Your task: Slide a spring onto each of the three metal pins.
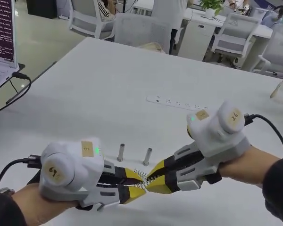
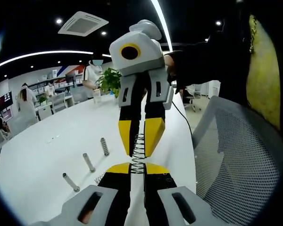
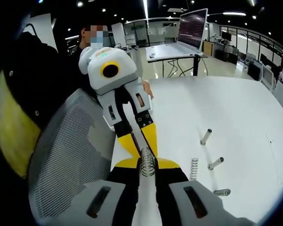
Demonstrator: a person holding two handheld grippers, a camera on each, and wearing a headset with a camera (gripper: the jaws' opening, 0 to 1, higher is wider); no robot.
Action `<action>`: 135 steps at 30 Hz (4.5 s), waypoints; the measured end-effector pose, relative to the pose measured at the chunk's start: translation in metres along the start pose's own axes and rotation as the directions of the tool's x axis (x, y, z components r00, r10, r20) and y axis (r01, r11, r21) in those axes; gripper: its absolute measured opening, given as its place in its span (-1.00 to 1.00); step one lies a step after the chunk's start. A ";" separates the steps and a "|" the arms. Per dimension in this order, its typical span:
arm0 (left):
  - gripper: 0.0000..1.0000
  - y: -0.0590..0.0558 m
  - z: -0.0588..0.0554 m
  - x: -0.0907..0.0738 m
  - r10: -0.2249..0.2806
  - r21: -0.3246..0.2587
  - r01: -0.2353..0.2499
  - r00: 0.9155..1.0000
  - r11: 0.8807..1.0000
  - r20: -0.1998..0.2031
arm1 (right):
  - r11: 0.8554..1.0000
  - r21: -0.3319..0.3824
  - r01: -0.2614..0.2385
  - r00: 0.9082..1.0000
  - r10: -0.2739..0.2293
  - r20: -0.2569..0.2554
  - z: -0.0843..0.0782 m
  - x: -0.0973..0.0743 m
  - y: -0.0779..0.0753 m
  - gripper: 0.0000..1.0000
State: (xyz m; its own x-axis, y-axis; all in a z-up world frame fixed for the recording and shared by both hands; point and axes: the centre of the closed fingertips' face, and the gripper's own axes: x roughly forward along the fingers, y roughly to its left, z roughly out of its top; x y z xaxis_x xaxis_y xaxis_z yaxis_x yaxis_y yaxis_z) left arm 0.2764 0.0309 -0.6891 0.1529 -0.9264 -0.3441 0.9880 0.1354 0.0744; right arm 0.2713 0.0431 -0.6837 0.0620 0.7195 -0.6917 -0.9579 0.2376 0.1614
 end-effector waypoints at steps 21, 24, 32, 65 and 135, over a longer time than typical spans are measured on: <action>-0.94 0.006 0.011 -0.001 0.019 -0.022 -0.017 0.997 1.000 0.071 | 1.000 -0.014 0.011 0.996 -0.012 -0.087 0.012 -0.003 -0.001 -0.83; -0.93 0.005 0.009 0.002 0.018 -0.014 -0.018 0.998 1.000 0.055 | 0.999 -0.045 0.024 0.984 -0.031 -0.174 0.008 -0.003 -0.001 -0.83; -0.91 0.003 0.004 0.002 0.017 -0.003 -0.017 0.999 1.000 0.028 | 0.991 -0.131 0.012 0.956 -0.050 -0.290 0.008 0.000 0.001 -0.83; -0.95 0.004 0.005 0.001 0.024 0.008 -0.025 0.998 1.000 0.052 | 0.991 -0.131 0.015 0.960 -0.051 -0.276 0.013 0.000 0.002 -0.83; 0.61 0.060 -0.073 -0.070 0.303 -0.129 -0.309 0.951 0.942 -0.067 | 0.982 -0.140 0.127 0.888 -0.175 -0.424 -0.002 -0.020 -0.108 -0.83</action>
State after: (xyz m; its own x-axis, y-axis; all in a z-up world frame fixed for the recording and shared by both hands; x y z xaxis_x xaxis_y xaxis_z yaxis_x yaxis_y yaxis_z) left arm 0.3263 0.1293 -0.7291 0.4458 -0.8163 -0.3672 0.8866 0.4593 0.0552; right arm 0.3733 0.0015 -0.6888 0.1041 0.3208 -0.9414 -0.9720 0.2333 -0.0279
